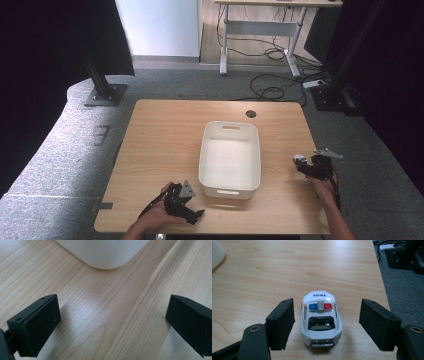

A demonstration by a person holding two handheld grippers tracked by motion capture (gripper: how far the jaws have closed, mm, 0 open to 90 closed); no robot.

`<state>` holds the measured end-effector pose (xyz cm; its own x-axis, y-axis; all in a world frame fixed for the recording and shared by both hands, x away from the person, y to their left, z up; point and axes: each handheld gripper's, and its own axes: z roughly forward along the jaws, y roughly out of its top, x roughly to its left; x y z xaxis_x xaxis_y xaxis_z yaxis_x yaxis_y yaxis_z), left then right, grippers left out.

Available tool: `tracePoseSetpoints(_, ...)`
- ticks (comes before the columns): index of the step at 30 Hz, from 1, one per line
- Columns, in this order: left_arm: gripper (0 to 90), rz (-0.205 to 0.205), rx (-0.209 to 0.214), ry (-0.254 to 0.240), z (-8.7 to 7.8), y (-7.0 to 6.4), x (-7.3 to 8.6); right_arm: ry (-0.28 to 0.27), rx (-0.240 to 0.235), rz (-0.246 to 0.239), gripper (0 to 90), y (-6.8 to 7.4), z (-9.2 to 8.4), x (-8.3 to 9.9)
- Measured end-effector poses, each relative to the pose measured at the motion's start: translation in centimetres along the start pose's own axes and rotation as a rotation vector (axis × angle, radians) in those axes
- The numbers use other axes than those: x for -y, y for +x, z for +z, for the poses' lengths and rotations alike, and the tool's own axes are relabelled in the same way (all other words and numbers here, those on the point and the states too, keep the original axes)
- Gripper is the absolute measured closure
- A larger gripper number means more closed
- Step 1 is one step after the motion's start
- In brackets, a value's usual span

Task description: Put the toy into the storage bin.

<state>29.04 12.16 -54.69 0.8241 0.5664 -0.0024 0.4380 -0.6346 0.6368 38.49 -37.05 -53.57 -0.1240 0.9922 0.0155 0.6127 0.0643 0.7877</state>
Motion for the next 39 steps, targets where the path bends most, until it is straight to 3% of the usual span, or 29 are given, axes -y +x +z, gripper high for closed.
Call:
tracePoseSetpoints(6,0.1,-0.001,0.000,-0.002,0.0,0.0,0.0,0.010,-0.012,0.033,29.2,-0.1,0.6,-0.3)
tracePoseSetpoints(17,0.1,-0.003,-0.002,-0.003,0.0,0.0,0.0,0.032,0.012,0.023,33.5,0.6,1.6,-0.9)
tracePoseSetpoints(24,0.1,-0.004,-0.003,-0.002,0.0,0.0,0.0,0.062,0.017,0.037,33.4,0.2,1.8,-0.7)
tracePoseSetpoints(32,0.1,-0.005,-0.004,-0.002,0.0,-0.1,0.0,0.105,0.030,0.013,33.5,0.3,2.5,-0.4)
tracePoseSetpoints(39,0.1,-0.006,-0.005,-0.002,0.0,-0.1,0.0,0.107,0.014,0.012,45.5,0.5,2.4,-0.4)
